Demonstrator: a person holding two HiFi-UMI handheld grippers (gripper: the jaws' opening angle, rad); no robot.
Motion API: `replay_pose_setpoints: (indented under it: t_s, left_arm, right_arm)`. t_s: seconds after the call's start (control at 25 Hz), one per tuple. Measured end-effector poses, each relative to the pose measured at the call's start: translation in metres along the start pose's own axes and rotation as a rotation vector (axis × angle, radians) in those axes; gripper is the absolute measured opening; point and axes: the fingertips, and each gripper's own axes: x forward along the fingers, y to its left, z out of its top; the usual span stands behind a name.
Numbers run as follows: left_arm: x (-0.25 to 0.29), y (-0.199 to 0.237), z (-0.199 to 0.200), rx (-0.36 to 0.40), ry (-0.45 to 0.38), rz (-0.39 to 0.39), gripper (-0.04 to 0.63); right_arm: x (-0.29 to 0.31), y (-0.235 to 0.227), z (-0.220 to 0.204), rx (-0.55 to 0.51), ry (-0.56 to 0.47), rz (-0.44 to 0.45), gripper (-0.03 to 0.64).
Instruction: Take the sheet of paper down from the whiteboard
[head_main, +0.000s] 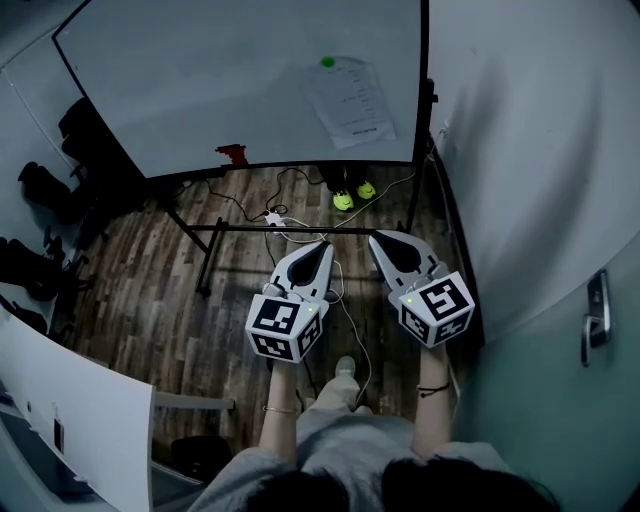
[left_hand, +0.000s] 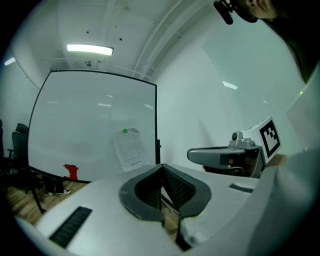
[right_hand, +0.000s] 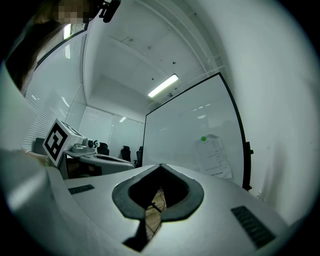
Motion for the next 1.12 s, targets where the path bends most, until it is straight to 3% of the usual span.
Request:
replay_pose_setpoints:
  t_s: [1.12]
  left_arm:
    - [0.146, 0.105, 0.012, 0.012, -0.020, -0.127, 0.005]
  right_arm:
    - [0.130, -0.105, -0.003, -0.036, -0.002, -0.094, 0.000]
